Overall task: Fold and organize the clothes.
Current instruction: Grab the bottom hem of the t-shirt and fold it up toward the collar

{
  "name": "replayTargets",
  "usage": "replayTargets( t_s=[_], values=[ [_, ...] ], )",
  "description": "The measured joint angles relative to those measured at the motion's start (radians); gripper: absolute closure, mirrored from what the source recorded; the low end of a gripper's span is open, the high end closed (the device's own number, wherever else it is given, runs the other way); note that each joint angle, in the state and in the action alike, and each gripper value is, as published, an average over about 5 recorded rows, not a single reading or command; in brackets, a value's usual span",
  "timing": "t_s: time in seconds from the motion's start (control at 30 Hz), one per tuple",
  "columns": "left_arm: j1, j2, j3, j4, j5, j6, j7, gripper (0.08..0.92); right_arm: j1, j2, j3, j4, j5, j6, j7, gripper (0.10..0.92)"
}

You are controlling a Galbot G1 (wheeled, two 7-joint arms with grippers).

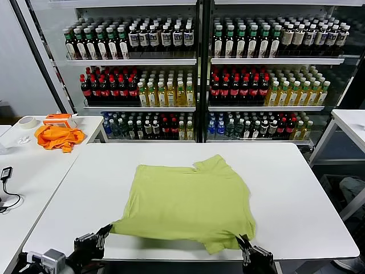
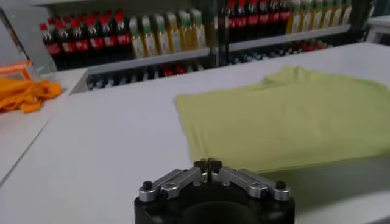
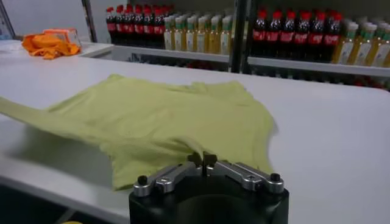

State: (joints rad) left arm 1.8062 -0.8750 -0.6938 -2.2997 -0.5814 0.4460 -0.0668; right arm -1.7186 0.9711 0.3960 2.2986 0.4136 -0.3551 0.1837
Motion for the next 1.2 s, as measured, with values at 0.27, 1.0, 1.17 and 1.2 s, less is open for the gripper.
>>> replayTargets(
  t_s=[0.27, 1.0, 1.17, 1.2],
  values=[
    [-0.146, -0.003, 0.084, 0.121, -0.002, -0.03, 0.02, 0.918, 0.122, 0.018, -0.045, -0.091, 0.017, -0.018, 0.006, 0.911],
    [-0.488, -0.015, 0.296, 0.4, 0.006, -0.047, 0.05, 0.918, 0.207, 0.05, -0.075, -0.201, 0.04, -0.038, 0.008, 0.911],
    [-0.536, -0.016, 0.329, 0.438, 0.008, -0.047, 0.052, 0.918, 0.22, 0.061, -0.081, -0.211, 0.04, -0.038, 0.008, 0.911],
    [-0.545, -0.016, 0.335, 0.445, 0.008, -0.047, 0.052, 0.918, 0.223, 0.062, -0.082, -0.215, 0.04, -0.039, 0.009, 0.91]
  ],
)
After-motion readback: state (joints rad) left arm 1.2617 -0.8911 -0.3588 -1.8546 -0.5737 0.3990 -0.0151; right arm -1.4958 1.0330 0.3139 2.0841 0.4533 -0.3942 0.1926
